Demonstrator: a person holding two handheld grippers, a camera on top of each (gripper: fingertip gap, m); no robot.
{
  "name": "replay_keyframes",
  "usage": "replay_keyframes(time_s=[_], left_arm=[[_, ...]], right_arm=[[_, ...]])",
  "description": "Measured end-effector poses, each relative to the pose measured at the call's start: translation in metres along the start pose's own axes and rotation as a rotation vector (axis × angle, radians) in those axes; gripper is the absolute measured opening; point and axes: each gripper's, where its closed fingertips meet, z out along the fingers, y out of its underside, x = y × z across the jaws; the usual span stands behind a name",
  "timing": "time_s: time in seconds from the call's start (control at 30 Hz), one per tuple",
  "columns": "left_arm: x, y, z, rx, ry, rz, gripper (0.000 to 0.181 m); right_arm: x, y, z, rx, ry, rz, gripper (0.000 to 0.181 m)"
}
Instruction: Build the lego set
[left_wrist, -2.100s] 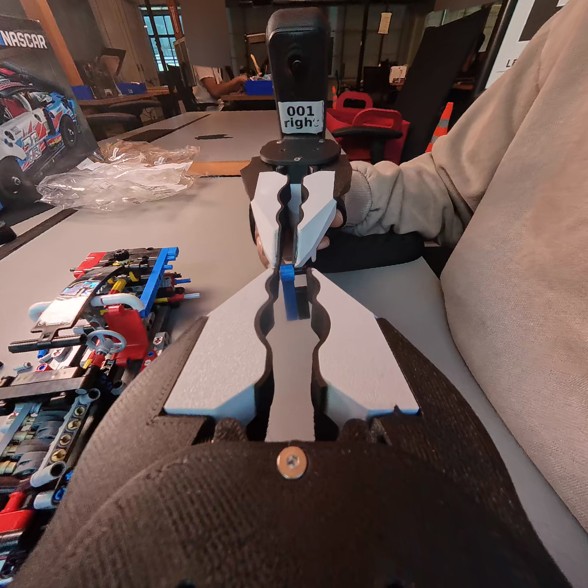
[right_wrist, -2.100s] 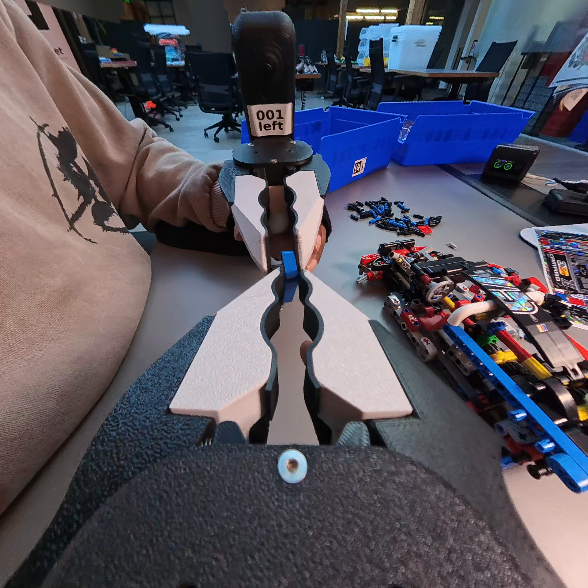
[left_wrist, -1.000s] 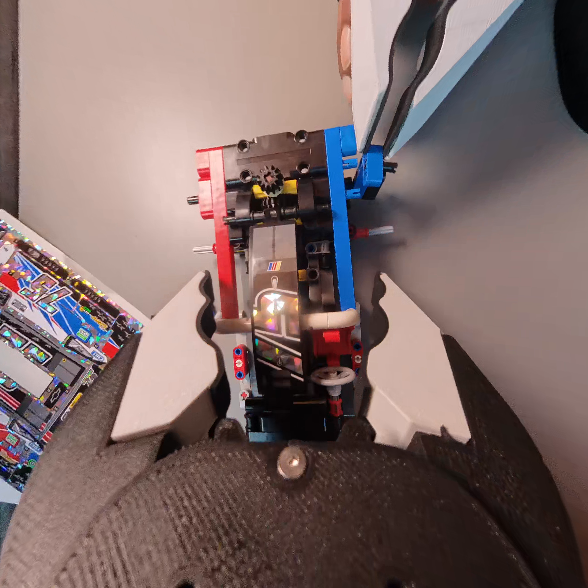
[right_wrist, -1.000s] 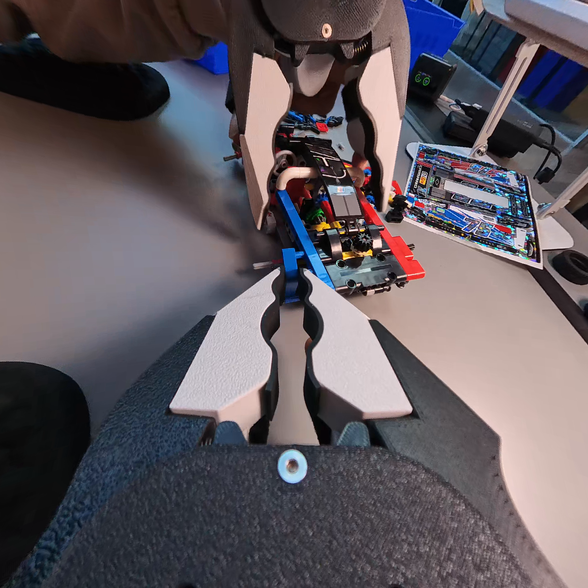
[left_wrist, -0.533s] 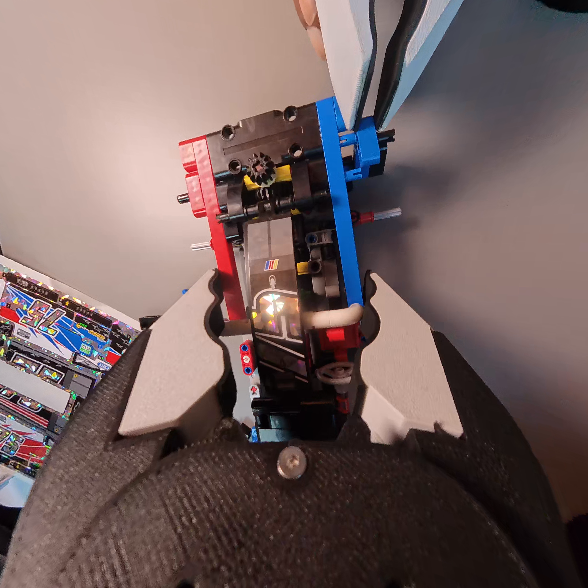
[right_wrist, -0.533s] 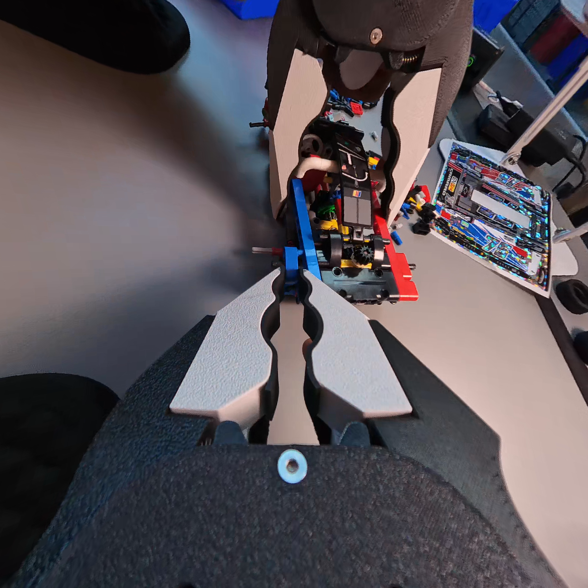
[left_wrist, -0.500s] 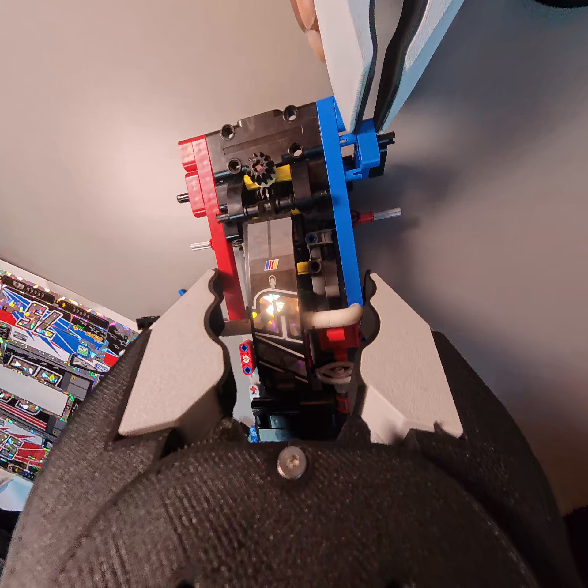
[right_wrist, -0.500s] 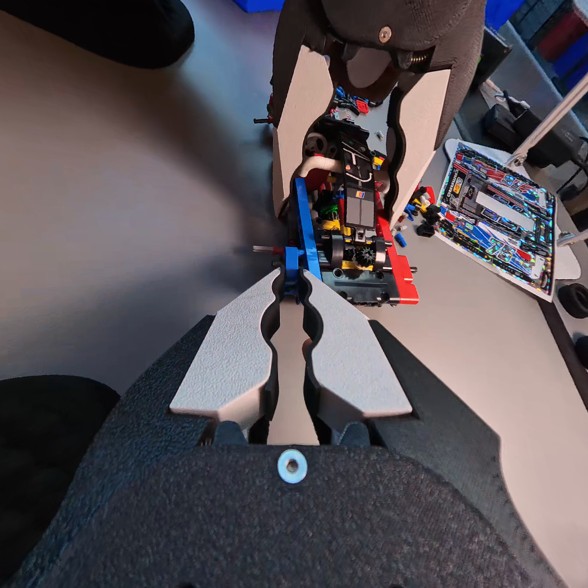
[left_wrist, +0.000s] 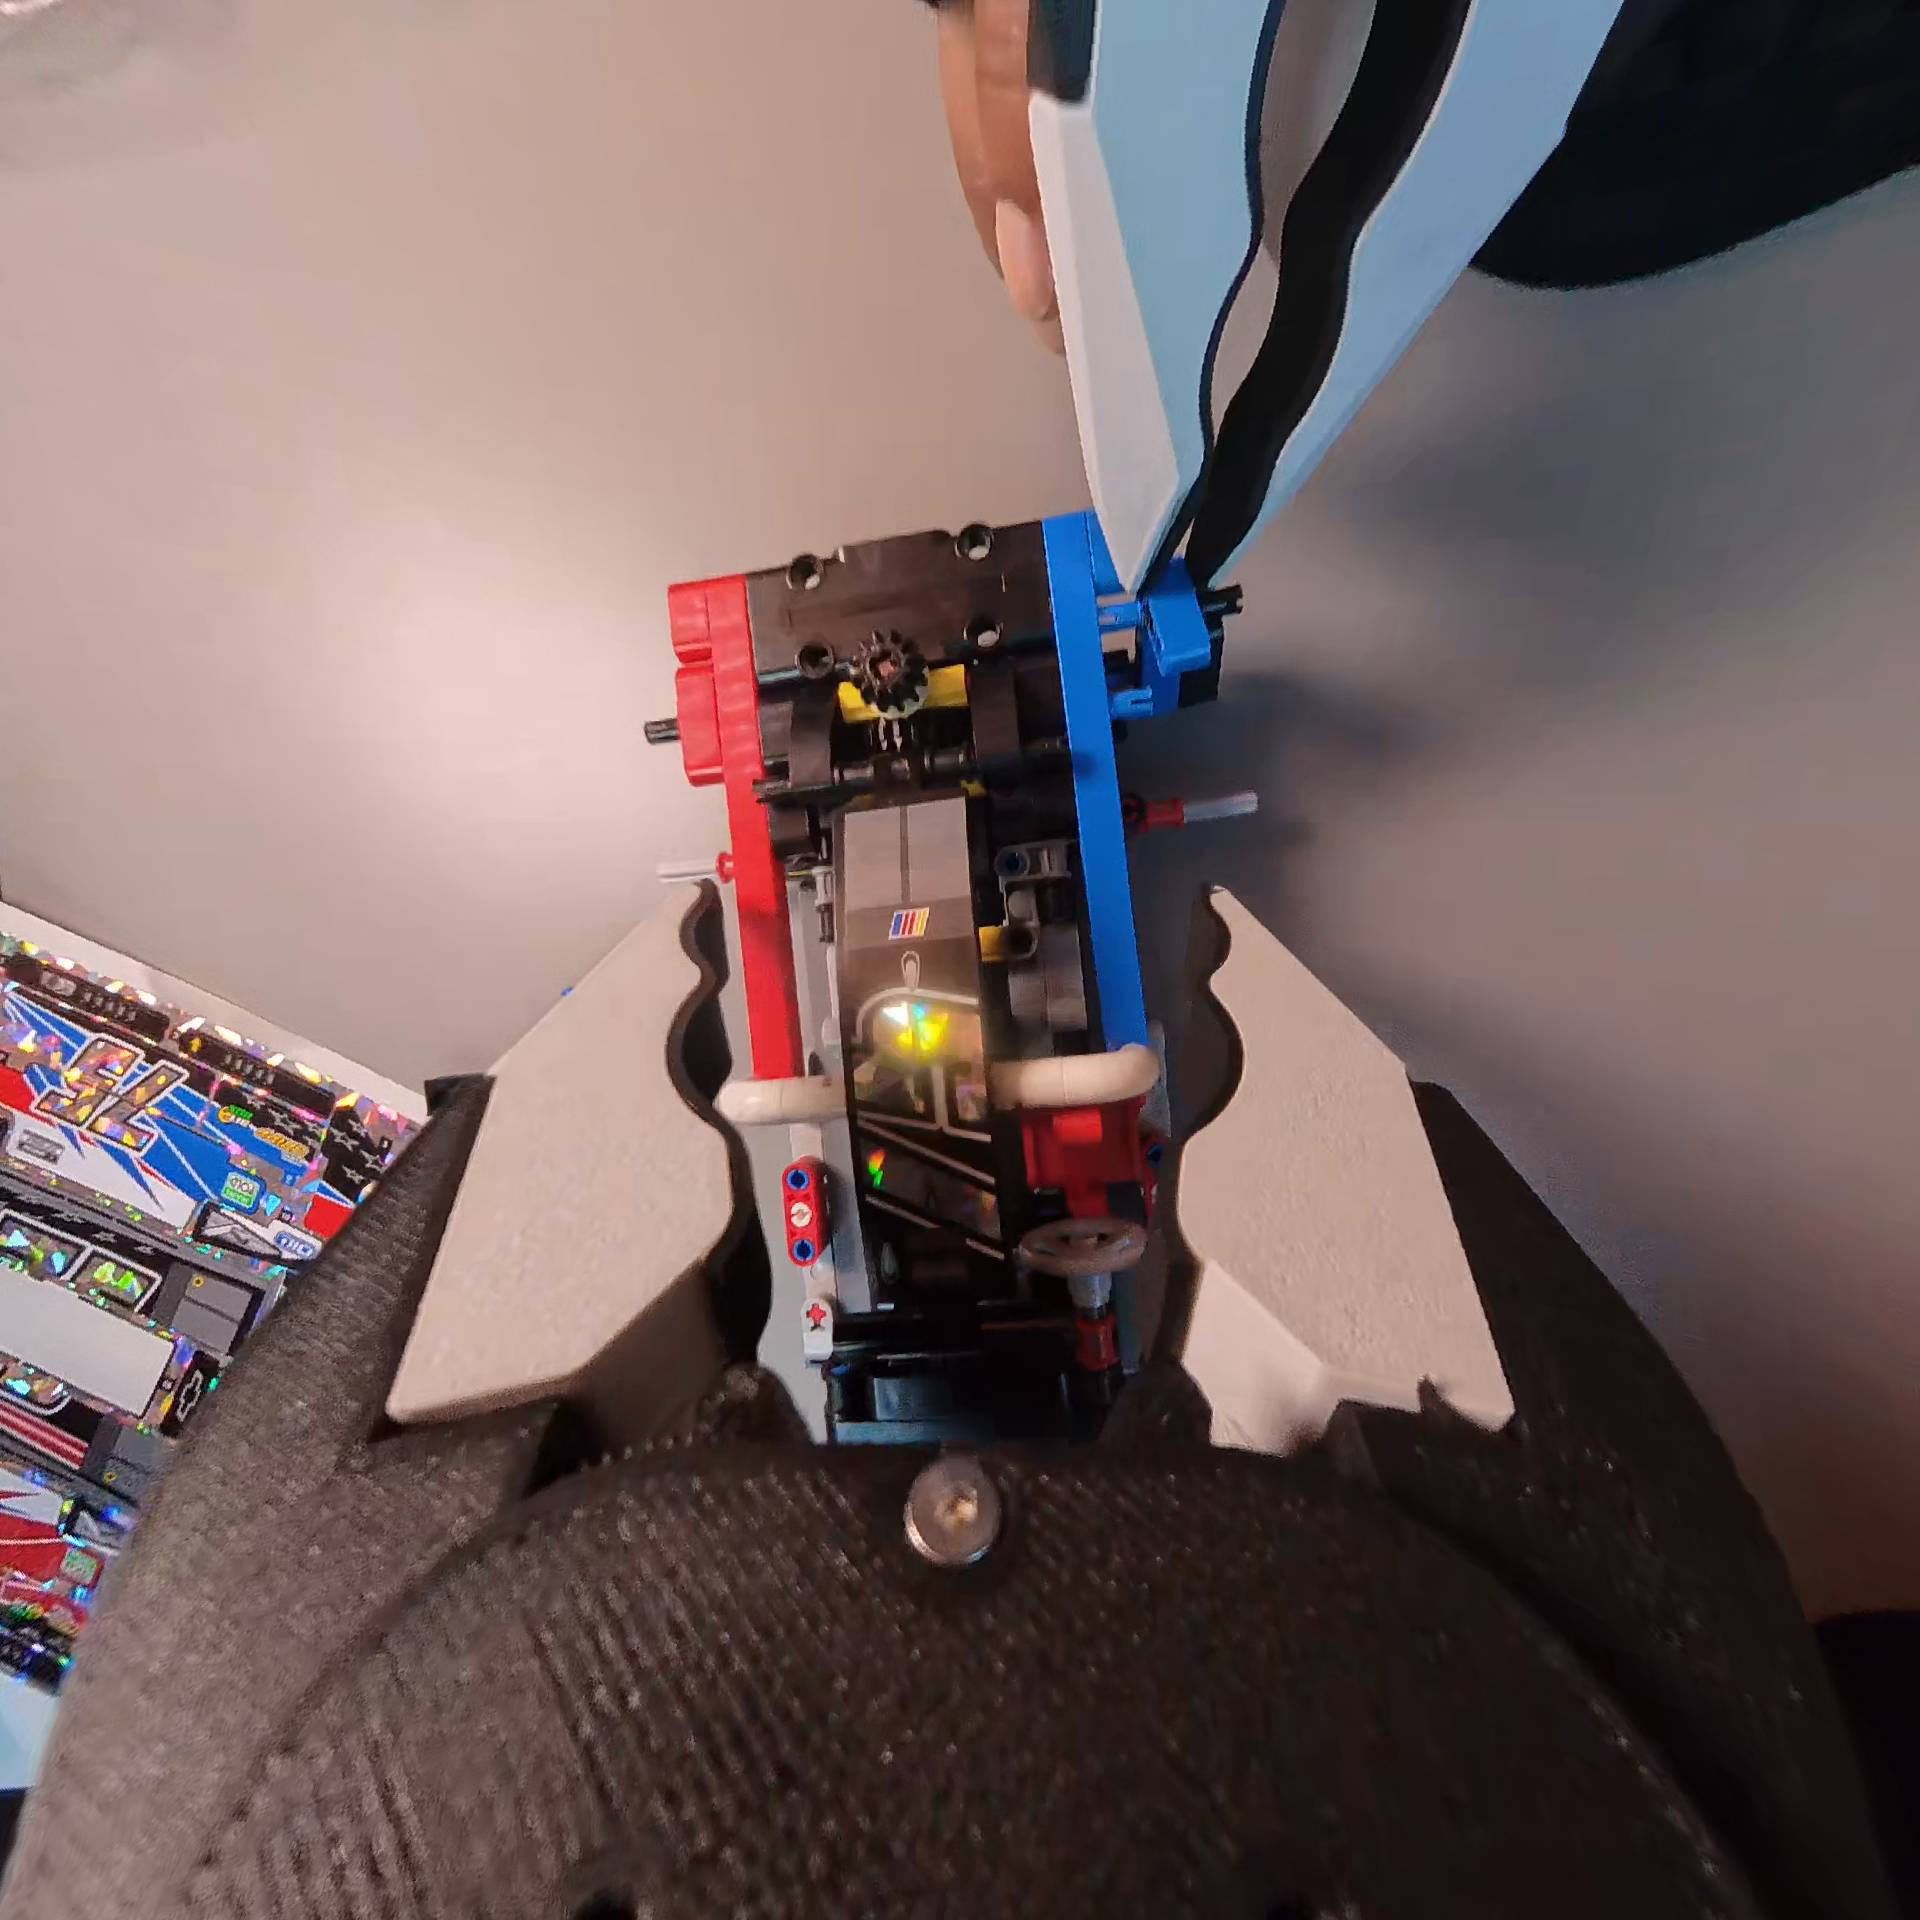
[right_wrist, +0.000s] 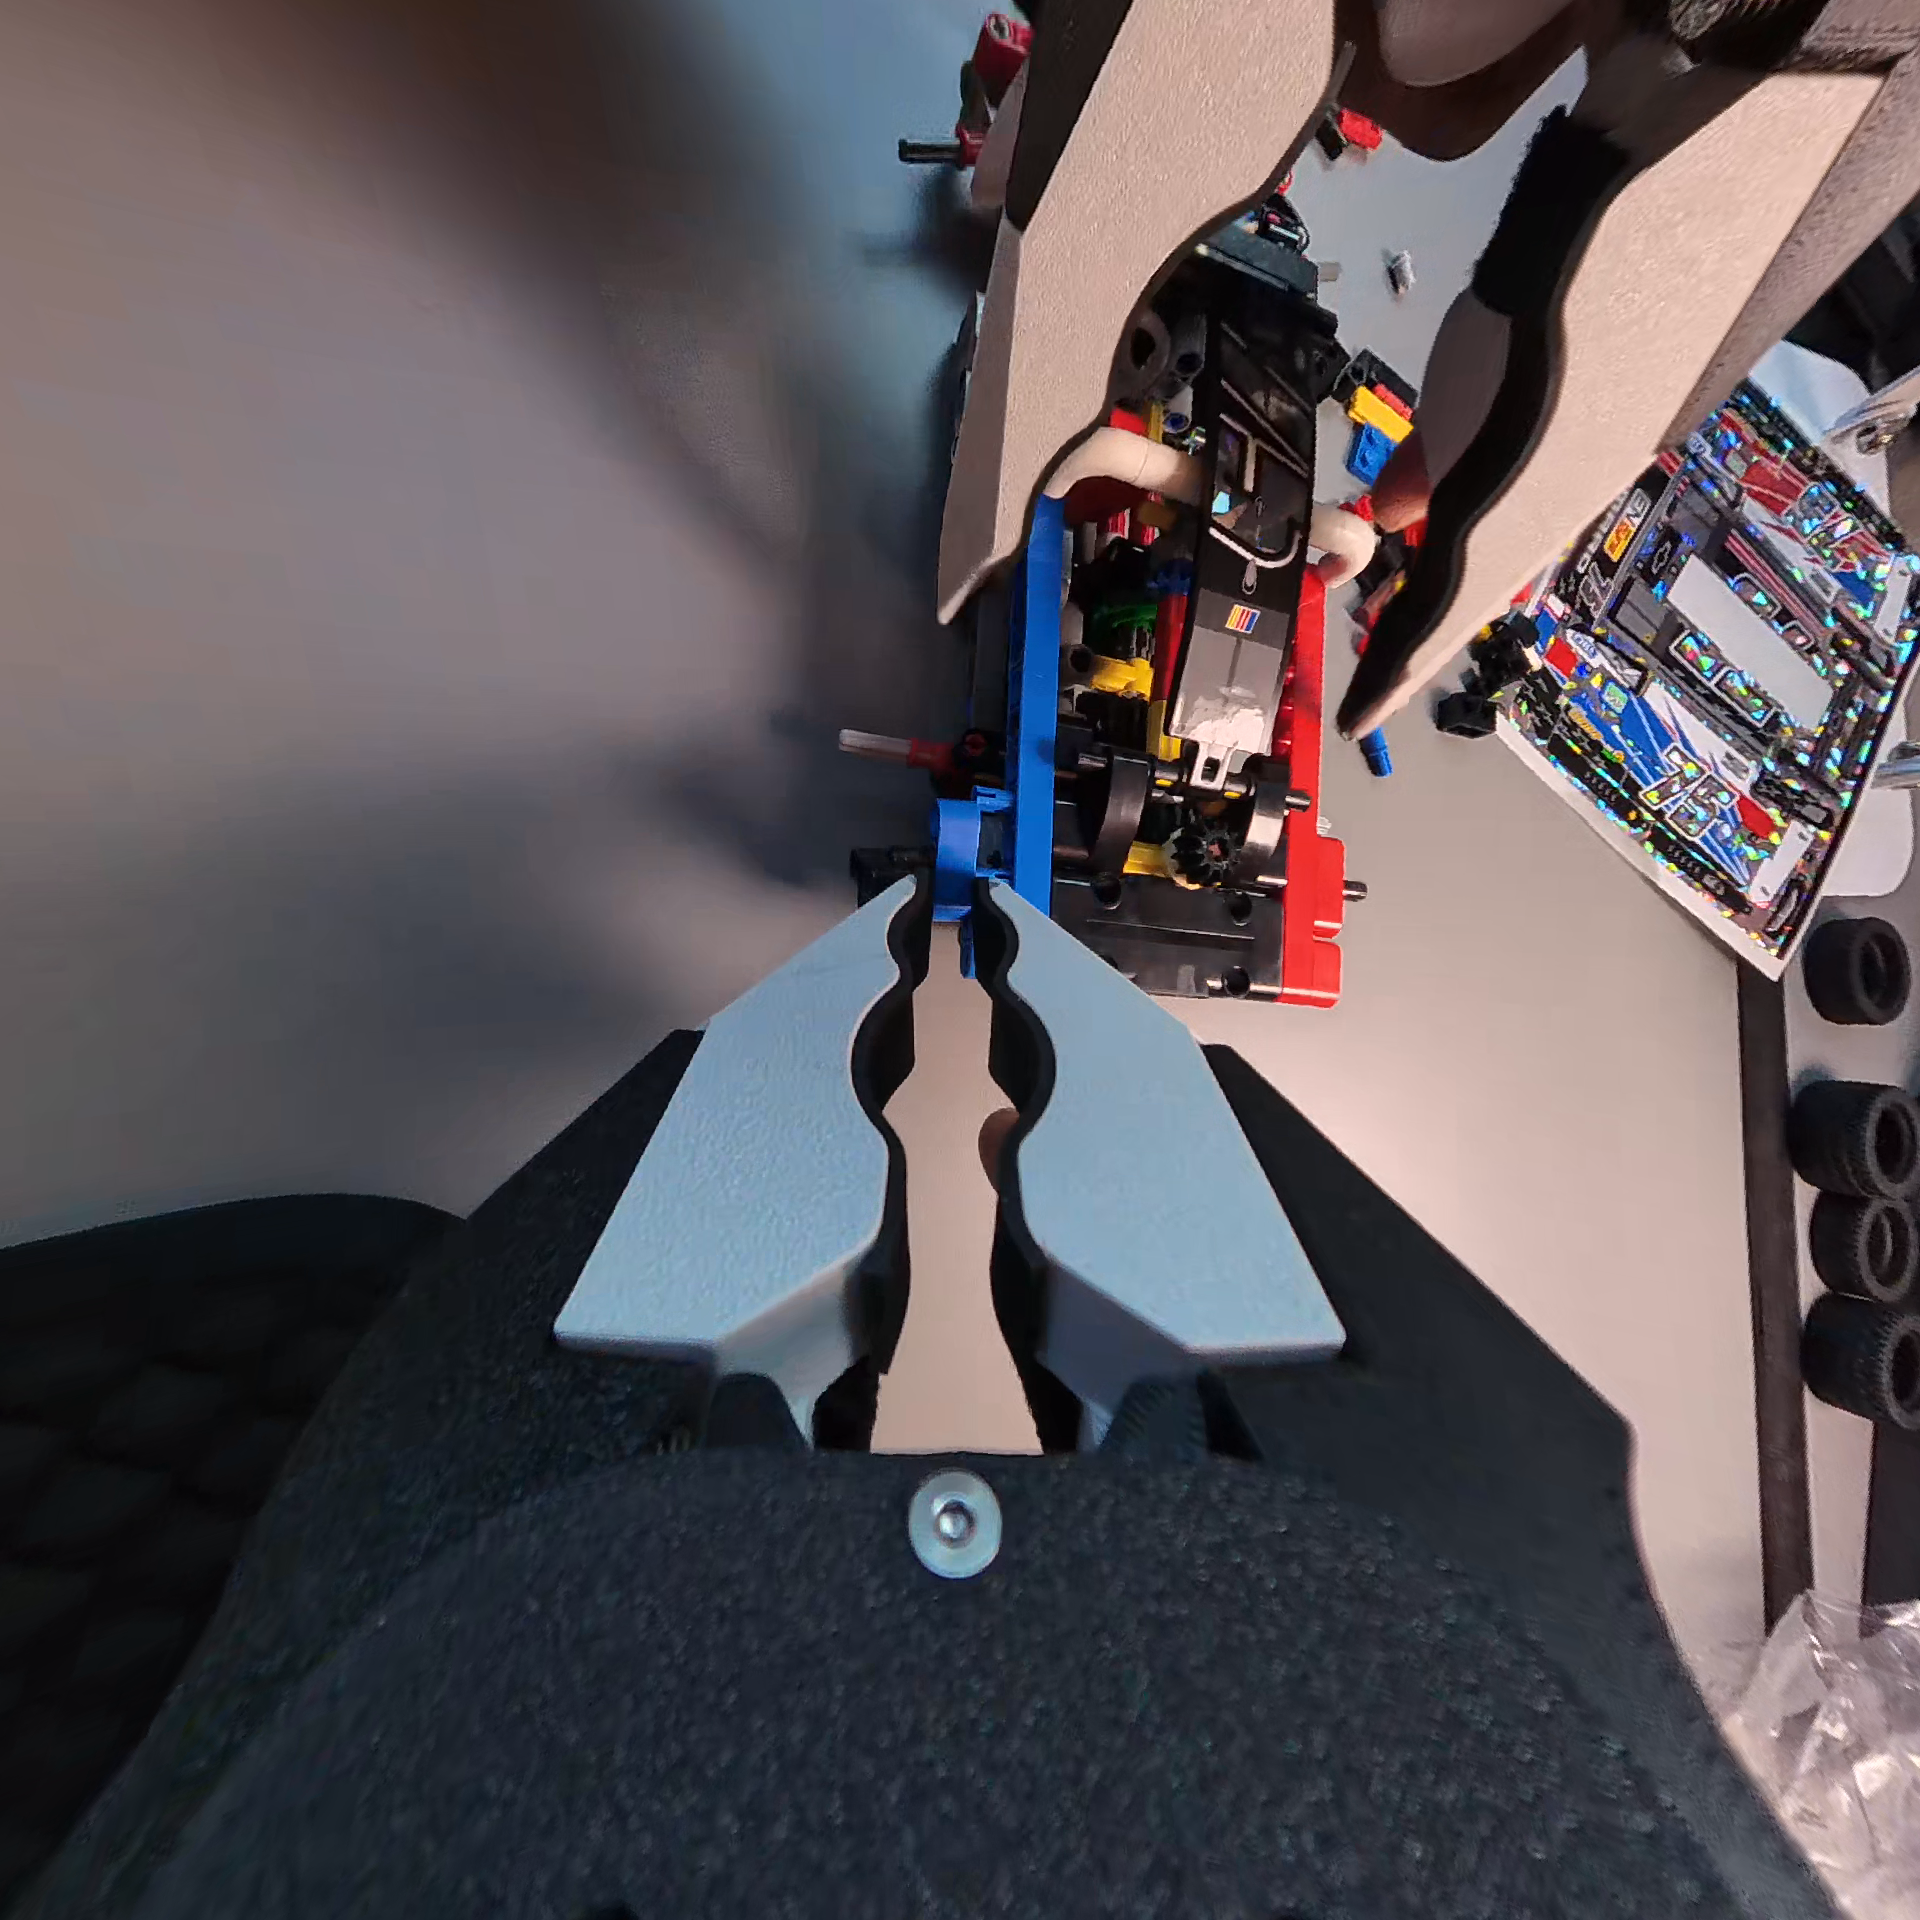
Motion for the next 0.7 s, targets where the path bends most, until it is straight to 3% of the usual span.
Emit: replay_keyframes(time_s=[0.27, 0.7], left_arm=[[-0.006, -0.022, 0.015, 0.023, -0.03, -0.033, 0.1], [-0.006, -0.036, 0.024, 0.013, -0.002, -0.076, 0.083]], right_arm=[[0.004, 0.0, 0.003, -0.071, 0.023, -0.034, 0.005], [0.01, 0.004, 0.004, -0.096, 0.028, -0.043, 0.005]])
